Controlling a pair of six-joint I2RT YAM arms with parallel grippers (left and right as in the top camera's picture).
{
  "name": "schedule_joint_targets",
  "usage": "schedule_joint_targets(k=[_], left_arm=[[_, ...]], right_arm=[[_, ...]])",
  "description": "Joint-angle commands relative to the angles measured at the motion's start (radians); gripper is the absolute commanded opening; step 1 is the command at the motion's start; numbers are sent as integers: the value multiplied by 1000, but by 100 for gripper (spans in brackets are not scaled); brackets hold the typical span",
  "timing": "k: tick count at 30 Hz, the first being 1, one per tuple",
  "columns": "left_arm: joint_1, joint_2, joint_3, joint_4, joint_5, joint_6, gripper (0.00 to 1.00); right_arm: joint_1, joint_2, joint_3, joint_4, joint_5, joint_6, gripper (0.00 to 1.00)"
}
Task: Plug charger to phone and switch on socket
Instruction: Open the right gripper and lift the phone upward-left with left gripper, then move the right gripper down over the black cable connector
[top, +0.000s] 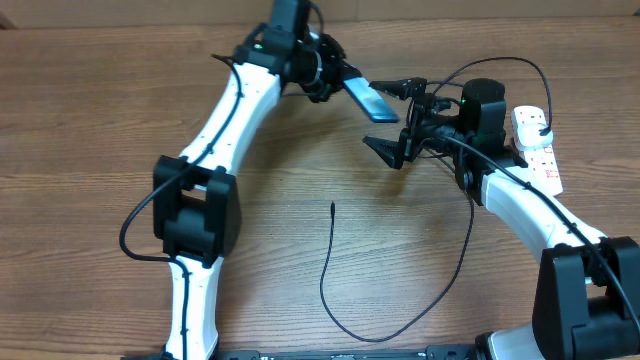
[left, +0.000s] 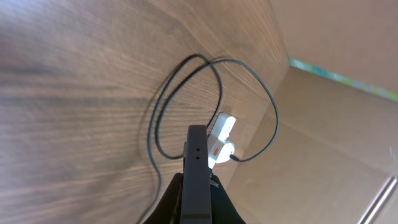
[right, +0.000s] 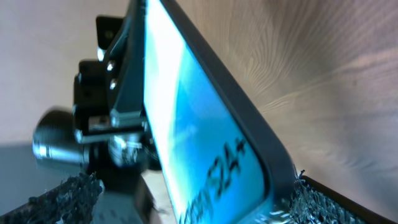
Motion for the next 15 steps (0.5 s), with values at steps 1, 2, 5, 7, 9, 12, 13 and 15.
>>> schedule_joint_targets(k=[1, 2, 5, 7, 9, 12, 13, 15], left_arm=[[59, -6, 6, 4, 184, 240, 4], [73, -6, 6, 1, 236, 311, 4], [122, -6, 6, -72, 362, 523, 4], [145, -6, 5, -146, 379, 610, 4], [160, -6, 6, -206, 380, 705, 4], [175, -6, 5, -298, 385, 864, 4], [178, -6, 6, -326, 403, 909, 4], [182, -6, 6, -380, 481, 1033, 4]], right_arm=[[2, -23, 17, -3, -25, -233, 100], [2, -23, 17, -3, -26, -268, 100], [2, -23, 17, -3, -40, -406, 100], [2, -23, 17, -3, -68, -511, 100], [2, -23, 17, -3, -97, -598, 100], [2, -23, 17, -42, -140, -731, 100], [3, -23, 17, -68, -142, -771, 100], [8, -23, 17, -126, -137, -868, 100]])
